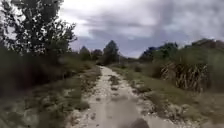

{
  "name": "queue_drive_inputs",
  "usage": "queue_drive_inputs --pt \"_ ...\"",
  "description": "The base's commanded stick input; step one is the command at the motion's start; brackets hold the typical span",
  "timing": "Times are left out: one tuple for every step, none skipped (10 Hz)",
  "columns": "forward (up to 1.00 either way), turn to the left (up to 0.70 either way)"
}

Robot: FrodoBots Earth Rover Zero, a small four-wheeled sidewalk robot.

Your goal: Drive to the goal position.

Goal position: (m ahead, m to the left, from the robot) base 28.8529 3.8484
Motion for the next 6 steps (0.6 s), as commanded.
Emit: queue_drive_inputs --pt "0.85 0.34" --pt "0.85 0.26" --pt "0.85 0.00" --pt "0.85 0.00" --pt "0.85 0.00" --pt "0.85 0.00"
